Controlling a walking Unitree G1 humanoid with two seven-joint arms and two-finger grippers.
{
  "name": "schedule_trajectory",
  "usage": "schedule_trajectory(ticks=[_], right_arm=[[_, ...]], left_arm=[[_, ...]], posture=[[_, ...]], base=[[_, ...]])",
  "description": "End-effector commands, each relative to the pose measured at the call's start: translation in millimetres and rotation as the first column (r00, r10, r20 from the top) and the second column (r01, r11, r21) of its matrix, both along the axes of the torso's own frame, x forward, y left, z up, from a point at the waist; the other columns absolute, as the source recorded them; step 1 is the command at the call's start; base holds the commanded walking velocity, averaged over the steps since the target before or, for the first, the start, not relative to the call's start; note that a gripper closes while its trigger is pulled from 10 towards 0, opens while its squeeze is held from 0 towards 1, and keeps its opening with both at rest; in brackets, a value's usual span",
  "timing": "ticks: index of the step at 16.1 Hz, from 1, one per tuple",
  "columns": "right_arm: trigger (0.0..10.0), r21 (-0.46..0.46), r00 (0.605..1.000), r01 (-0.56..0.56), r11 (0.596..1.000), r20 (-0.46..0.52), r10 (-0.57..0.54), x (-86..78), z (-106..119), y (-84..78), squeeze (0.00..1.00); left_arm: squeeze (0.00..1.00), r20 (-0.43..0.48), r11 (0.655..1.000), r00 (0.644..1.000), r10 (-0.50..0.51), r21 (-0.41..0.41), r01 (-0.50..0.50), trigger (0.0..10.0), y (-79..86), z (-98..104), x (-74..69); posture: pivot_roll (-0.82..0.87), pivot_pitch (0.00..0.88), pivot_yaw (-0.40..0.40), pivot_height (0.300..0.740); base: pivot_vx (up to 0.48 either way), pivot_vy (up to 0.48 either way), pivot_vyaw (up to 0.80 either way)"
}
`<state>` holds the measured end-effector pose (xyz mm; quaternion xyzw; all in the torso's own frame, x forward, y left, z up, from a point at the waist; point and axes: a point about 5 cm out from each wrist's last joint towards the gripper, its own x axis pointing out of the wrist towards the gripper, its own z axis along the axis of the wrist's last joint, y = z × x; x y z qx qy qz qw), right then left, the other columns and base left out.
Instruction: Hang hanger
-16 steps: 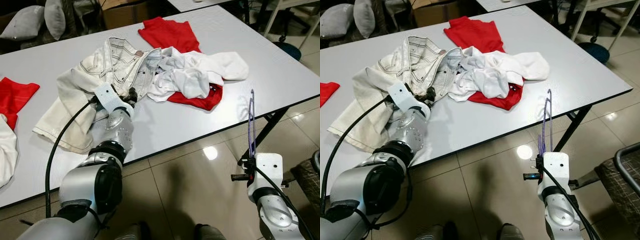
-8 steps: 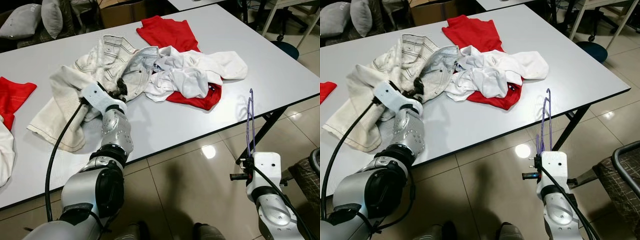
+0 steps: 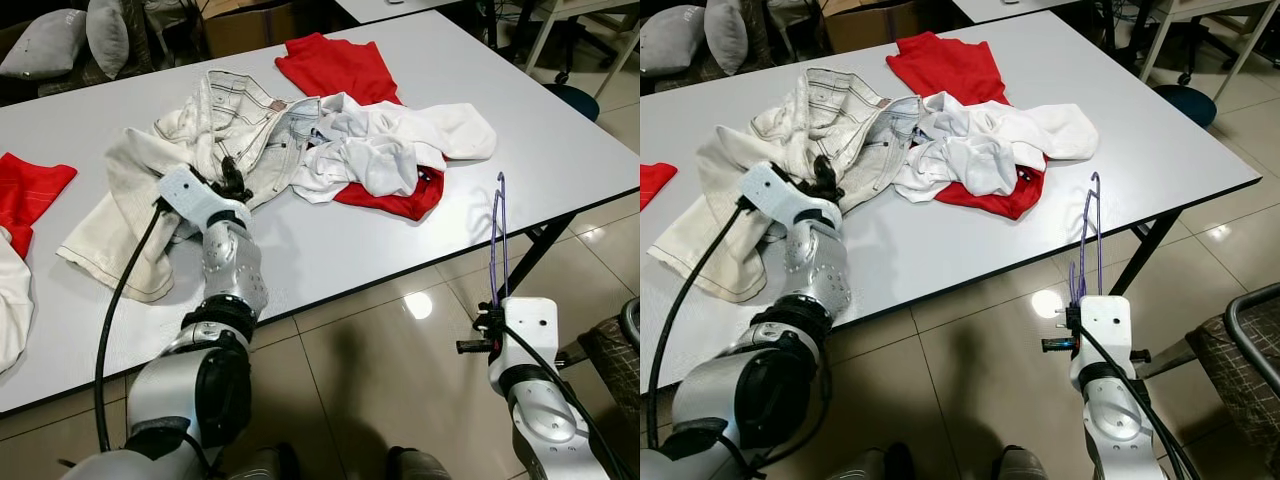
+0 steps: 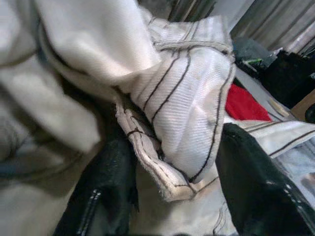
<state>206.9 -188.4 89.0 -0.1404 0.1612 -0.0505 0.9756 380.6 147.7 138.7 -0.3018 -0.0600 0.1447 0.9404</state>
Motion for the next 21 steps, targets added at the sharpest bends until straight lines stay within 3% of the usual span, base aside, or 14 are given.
schedule_trajectory(ticks=[1,3,5,8,12,13,14,15,17,18,21], right_arm=[[10.0,0.011,1.0,-0.01,1.0,-0.026,0.01,0.0,-5.7,3.0,0.0],[10.0,0.008,1.0,-0.011,1.0,-0.023,0.011,1.9,-5.5,2.2,0.0],[10.0,0.006,1.0,-0.009,1.0,-0.018,0.009,3.6,-5.0,1.5,0.0],[10.0,0.004,1.0,-0.002,1.0,-0.011,0.002,4.9,-4.2,-0.1,0.0],[10.0,0.004,1.0,0.001,1.0,-0.009,-0.001,5.2,-4.9,-0.4,0.0],[10.0,0.004,1.0,0.001,1.0,-0.008,-0.001,6.2,-4.8,-0.1,0.0],[10.0,0.005,1.0,0.001,1.0,-0.006,-0.001,7.0,-4.8,0.0,0.0],[10.0,0.005,1.0,0.0,1.0,-0.004,0.0,7.6,-4.7,0.0,0.0],[10.0,0.004,1.0,0.001,1.0,-0.001,-0.001,8.2,-4.5,0.1,0.0],[10.0,0.004,1.0,0.002,1.0,-0.001,-0.002,7.4,-4.7,-0.1,0.0],[10.0,0.005,1.0,0.007,1.0,-0.004,-0.007,5.1,-6.0,-0.3,0.0]], left_arm=[[0.0,-0.023,1.0,1.0,-0.011,-0.02,0.01,0.0,2.7,-5.2,-0.8],[0.0,-0.121,0.995,0.989,-0.088,-0.065,0.08,0.0,-5.6,-15.1,1.8],[0.0,-0.13,0.993,0.986,-0.102,-0.073,0.093,0.0,-9.5,-15.2,2.4],[0.0,-0.121,0.999,0.992,-0.029,-0.039,0.025,0.0,-0.4,-10.5,2.7],[0.0,-0.062,0.998,0.998,-0.03,-0.063,0.026,0.0,4.7,1.1,7.1],[0.0,-0.05,0.995,0.997,-0.061,-0.078,0.057,0.6,1.0,2.8,8.5],[0.0,-0.032,0.991,0.994,-0.103,-0.094,0.099,3.4,-5.0,4.5,9.9],[0.0,-0.019,0.985,0.99,-0.143,-0.104,0.14,10.0,-11.2,6.0,11.1],[0.0,-0.038,0.986,0.987,-0.156,-0.07,0.153,10.0,-15.5,6.2,11.5],[1.0,-0.016,0.984,0.988,-0.154,-0.097,0.152,10.0,-14.8,7.7,11.9],[1.0,0.022,0.978,0.984,-0.175,-0.115,0.177,10.0,-14.7,12.1,13.5]], posture=[[-0.2,0.117,0.105,0.74],[-0.2,0.111,0.106,0.74],[-0.2,0.105,0.11,0.74],[-0.2,0.097,0.117,0.74],[-0.2,0.091,0.116,0.74],[-0.2,0.091,0.116,0.74],[-0.2,0.088,0.116,0.74],[-0.2,0.087,0.116,0.74],[-0.2,0.088,0.12,0.74],[-0.2,0.088,0.121,0.74],[-0.21,0.093,0.127,0.74]], base=[[0.0,0.0,0.0],[0.0,0.0,0.0],[0.0,0.0,0.0],[0.0,0.0,0.0],[0.0,0.0,0.0],[0.0,0.0,0.0],[0.0,0.0,0.0],[0.0,0.0,0.0],[0.0,0.0,0.0],[0.0,0.0,0.0],[0.0,0.0,0.0]])
